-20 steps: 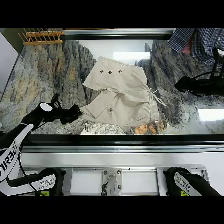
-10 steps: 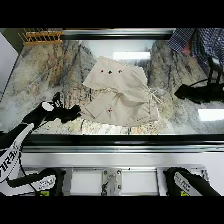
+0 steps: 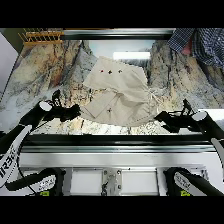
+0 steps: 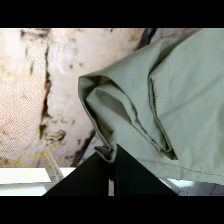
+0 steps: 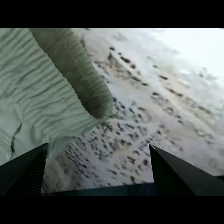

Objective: Fold the clothes and pants, and hang the long-sleeved shirts on hangers.

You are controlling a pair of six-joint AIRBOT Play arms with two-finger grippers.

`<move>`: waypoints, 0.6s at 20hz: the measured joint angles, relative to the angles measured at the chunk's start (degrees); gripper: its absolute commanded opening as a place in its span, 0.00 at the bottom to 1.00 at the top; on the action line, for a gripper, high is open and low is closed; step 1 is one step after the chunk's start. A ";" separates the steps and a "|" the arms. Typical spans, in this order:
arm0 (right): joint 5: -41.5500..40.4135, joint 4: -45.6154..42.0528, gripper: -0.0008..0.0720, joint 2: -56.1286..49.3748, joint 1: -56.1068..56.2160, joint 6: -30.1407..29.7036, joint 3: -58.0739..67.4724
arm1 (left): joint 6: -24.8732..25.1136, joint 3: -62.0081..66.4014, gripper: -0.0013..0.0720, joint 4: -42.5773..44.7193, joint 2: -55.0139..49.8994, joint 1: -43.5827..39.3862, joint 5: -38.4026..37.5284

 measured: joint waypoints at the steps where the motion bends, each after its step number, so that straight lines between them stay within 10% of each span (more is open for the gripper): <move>1: -2.69 2.91 0.98 -0.72 1.07 -0.98 -0.81 | 0.02 0.00 0.02 -0.02 0.04 0.00 -0.02; 5: -12.41 12.22 0.97 -3.48 5.62 -4.66 -2.21 | 0.11 0.00 0.02 -0.02 0.07 0.00 -0.24; 9: -17.53 14.58 0.56 -5.14 8.13 -7.15 -2.62 | 0.22 -0.02 0.02 -0.04 0.09 0.00 -0.33; 10: -18.14 14.73 0.29 -5.33 8.41 -8.15 -2.69 | 0.22 -0.02 0.02 -0.04 0.09 0.00 -0.39; 12: -18.45 14.82 0.05 -5.57 8.72 -10.23 -2.82 | 0.22 0.00 0.02 -0.09 0.07 0.00 -0.44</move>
